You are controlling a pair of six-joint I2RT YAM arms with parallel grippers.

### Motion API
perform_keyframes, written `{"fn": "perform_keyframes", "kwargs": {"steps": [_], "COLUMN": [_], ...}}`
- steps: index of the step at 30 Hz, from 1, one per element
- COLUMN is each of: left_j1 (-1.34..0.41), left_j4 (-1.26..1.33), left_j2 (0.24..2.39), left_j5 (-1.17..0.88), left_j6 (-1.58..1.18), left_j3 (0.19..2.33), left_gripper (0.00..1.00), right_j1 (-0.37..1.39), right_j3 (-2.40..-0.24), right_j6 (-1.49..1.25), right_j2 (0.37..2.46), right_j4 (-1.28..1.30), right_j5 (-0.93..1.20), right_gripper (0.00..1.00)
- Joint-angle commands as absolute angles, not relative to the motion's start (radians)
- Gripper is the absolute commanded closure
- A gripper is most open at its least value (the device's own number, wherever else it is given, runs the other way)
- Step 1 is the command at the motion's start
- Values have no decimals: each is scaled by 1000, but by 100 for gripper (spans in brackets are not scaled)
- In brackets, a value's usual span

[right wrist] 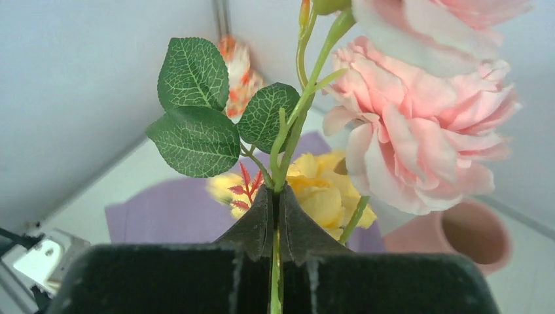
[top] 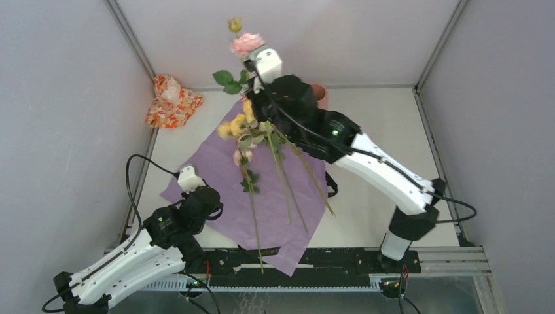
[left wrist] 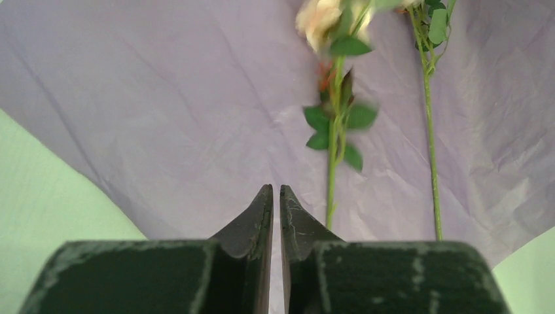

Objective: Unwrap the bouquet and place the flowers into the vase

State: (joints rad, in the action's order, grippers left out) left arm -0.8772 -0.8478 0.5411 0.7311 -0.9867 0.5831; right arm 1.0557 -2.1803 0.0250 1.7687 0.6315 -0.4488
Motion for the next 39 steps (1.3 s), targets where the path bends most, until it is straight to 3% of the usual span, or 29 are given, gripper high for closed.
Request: {"fn": "perform_keyframes", "kwargs": {"steps": [1, 11, 20, 21, 23, 27, 29, 39], "left_j1": [-873, -873, -873, -873, -873, -873, -873, -873], "left_j4": [-842, -819, -810, -809, -807, -805, -805, -791], "left_j2": [532, 526, 533, 533, 530, 533, 535, 539], "left_j5": [741, 735, 722, 723, 724, 724, 724, 726], "left_j6": [-989, -993, -1002, -1002, -1002, -1000, -1000, -998], "left_j3": [571, 559, 539, 536, 530, 521, 518, 509], "left_gripper": [88, 88, 88, 88, 88, 87, 87, 86], "right_j1": [1063, 1037, 1004, 1001, 995, 970, 960, 981], "right_j3": [-2048, -1870, -1786, -1787, -1791, -1782, -1780, -1661], "right_j6": [176, 43, -165, -179, -196, -213, -225, -259], "right_j2": [1658, 1563, 1720, 1747, 1805, 1910, 1943, 1958], "right_j4": [394, 366, 409, 420, 439, 456, 468, 465], "right_j5": [-563, -403, -195, -192, -197, -202, -196, -192], "right_gripper": [100, 100, 100, 98, 79, 62, 58, 57]}}
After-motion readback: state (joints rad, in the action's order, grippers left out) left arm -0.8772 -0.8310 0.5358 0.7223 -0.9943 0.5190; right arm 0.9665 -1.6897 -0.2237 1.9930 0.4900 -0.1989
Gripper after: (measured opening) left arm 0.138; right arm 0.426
